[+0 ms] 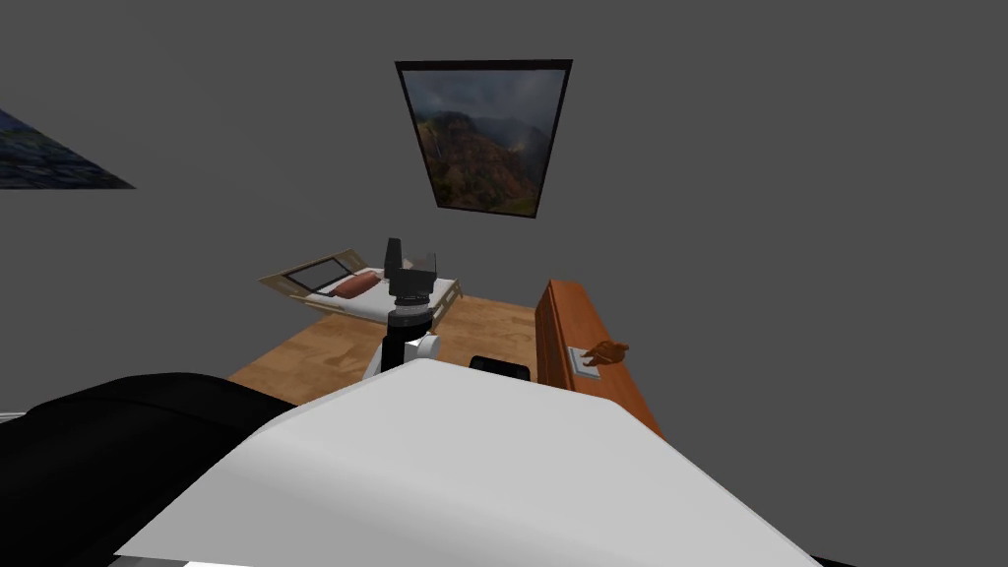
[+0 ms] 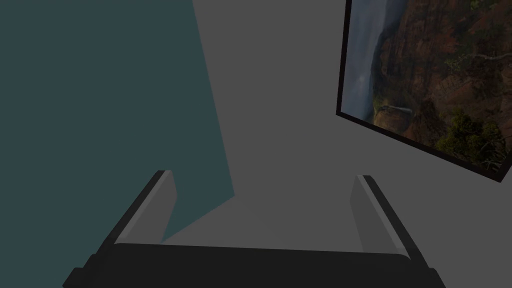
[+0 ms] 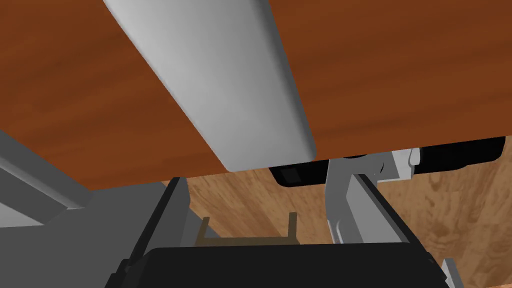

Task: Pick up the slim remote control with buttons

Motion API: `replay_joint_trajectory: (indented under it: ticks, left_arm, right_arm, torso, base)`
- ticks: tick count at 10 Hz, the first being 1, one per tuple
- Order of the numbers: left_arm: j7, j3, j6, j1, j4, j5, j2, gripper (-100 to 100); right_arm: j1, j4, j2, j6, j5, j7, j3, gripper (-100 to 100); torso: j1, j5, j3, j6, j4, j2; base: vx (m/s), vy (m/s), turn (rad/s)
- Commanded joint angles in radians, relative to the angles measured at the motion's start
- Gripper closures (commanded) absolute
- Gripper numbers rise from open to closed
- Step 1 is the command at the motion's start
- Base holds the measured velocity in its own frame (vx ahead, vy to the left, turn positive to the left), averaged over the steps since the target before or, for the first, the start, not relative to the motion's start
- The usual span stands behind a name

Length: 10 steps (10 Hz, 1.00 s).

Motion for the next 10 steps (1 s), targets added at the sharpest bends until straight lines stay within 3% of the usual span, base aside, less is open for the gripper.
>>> replay_joint_trajectory:
  ticks: [1, 3, 4, 7, 9, 10]
  left_arm:
    - [0.0, 0.0, 0.0, 0.0, 0.0, 0.0, 0.0, 0]
    - [0.0, 0.0, 0.0, 0.0, 0.0, 0.0, 0.0, 0]
    - [0.0, 0.0, 0.0, 0.0, 0.0, 0.0, 0.0, 0]
    - [0.0, 0.0, 0.0, 0.0, 0.0, 0.0, 0.0, 0]
    - [0.0, 0.0, 0.0, 0.0, 0.0, 0.0, 0.0, 0]
    - [0.0, 0.0, 0.0, 0.0, 0.0, 0.0, 0.0, 0]
  right_arm:
    - [-0.011, 0.034, -0.021, -0.003, 0.021, 0.003, 0.009, -100]
    - [-0.013, 0.099, -0.042, 0.0, 0.076, 0.049, 0.026, -100]
    - [-0.013, 0.103, -0.042, 0.0, 0.076, 0.049, 0.026, -100]
    - [-0.017, 0.177, -0.053, 0.003, 0.135, 0.098, 0.051, -100]
    - [-0.018, 0.186, -0.045, 0.005, 0.137, 0.107, 0.052, -100]
    - [-0.02, 0.19, -0.045, 0.005, 0.139, 0.11, 0.053, 0]
  torso:
    - [0.0, 0.0, 0.0, 0.0, 0.0, 0.0]
    - [0.001, 0.0, 0.0, 0.0, 0.0, 0.0]
    - [0.001, 0.0, 0.0, 0.0, 0.0, 0.0]
    - [0.001, 0.0, 0.0, 0.0, 0.0, 0.001]
    - [0.001, 0.0, 0.0, 0.001, 0.0, 0.0]
    - [0.003, 0.0, 0.001, 0.001, 0.0, 0.001]
  base:
    - [0.04, -0.042, 0.079]
    - [0.038, -0.032, 0.218]
    - [0.031, -0.034, 0.081]
    - [0.028, -0.036, 0.169]
    - [0.023, -0.027, 0.063]
    - [0.0, 0.0, 0.0]
